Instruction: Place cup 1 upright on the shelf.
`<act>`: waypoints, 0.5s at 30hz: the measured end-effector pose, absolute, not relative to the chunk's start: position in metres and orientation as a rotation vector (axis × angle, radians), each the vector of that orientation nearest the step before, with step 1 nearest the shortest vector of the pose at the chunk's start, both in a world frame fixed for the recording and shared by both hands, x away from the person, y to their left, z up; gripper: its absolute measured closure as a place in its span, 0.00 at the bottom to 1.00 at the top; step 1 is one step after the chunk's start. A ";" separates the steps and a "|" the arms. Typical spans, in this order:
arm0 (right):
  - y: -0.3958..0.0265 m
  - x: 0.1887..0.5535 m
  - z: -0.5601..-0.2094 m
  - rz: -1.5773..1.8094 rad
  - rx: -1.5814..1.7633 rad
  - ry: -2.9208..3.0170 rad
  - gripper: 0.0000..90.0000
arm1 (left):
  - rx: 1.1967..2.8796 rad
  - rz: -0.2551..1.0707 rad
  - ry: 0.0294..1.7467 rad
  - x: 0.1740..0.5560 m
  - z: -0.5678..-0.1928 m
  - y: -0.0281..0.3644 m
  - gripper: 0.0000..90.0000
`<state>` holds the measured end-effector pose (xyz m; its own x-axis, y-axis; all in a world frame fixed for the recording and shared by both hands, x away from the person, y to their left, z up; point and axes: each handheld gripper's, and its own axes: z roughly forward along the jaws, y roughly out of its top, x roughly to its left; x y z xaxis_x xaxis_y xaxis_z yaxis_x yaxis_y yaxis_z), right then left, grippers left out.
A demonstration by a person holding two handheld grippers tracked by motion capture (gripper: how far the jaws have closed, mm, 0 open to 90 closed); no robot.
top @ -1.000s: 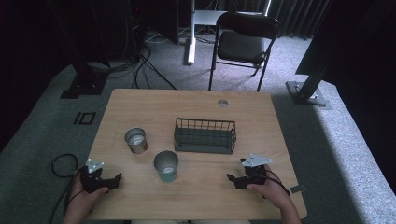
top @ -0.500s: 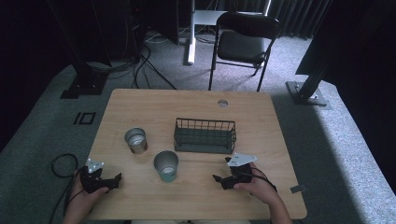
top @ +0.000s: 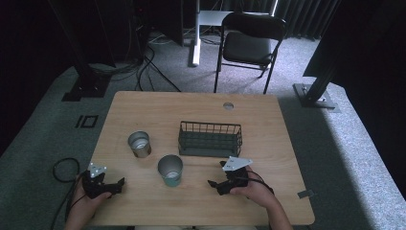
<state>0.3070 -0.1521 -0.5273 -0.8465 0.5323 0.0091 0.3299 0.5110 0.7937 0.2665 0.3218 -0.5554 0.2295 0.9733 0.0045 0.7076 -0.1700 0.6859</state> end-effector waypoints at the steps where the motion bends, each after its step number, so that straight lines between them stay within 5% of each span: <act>1: -0.149 0.307 -0.527 1.248 0.722 2.520 0.13 | 1.947 0.616 1.539 0.266 -0.555 0.322 0.00; 15: -0.123 0.306 -0.524 1.338 0.620 2.516 0.13 | 1.948 0.616 1.539 0.266 -0.555 0.322 0.00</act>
